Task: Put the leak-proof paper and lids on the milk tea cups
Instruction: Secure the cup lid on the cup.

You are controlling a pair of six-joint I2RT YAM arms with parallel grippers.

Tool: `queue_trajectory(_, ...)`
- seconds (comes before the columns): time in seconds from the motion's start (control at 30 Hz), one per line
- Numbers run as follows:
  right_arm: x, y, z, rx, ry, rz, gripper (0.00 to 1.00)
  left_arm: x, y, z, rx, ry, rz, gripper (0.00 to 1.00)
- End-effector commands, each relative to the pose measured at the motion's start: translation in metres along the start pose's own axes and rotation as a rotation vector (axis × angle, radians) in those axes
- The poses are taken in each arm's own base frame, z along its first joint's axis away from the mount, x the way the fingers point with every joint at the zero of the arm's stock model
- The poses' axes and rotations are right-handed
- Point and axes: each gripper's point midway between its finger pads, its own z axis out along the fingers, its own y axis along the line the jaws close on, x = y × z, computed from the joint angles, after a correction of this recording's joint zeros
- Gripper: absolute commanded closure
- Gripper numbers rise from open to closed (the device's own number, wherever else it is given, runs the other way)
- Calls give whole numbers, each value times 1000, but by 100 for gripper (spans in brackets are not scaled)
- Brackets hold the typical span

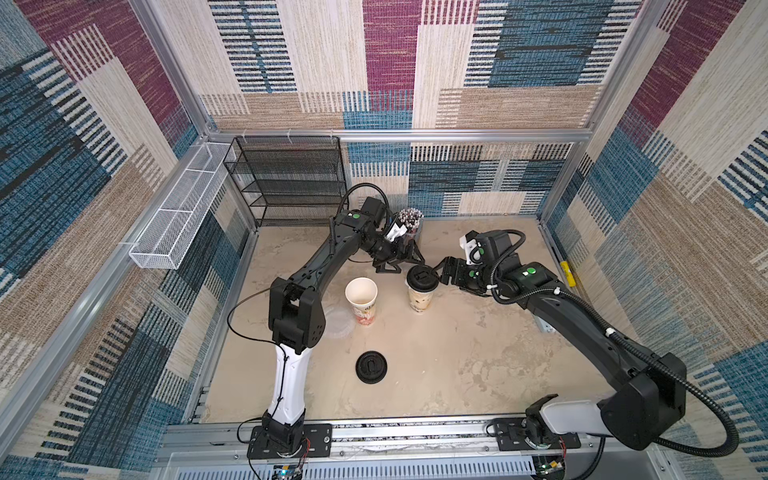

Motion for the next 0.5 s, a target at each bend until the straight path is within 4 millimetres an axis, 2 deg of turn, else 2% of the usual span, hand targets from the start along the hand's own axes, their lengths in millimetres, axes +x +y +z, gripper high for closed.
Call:
queue_trajectory(0.0, -3, 3, -4, -6, -8, -6, 14, -7, -10, -13, -6, -50, 19, 1)
queue_trajectory(0.1, -3, 3, -10, 0, -18, -13, 14, -12, -17, -34, -55, -119, 55, 1)
queue_trajectory(0.2, -3, 2, -18, 2, -39, -25, 15, -18, -25, -73, -150, -243, 105, 1)
queue_trajectory(0.27, -2, 0, -24, 9, -60, -32, 17, -18, -28, -107, -234, -345, 125, 1)
queue_trajectory(0.37, -2, -7, -33, 29, -110, -40, 20, -6, -10, -163, -375, -496, 59, 2)
queue_trajectory(0.47, -2, -14, -44, 46, -170, -40, 22, 18, 27, -214, -460, -646, -75, 5)
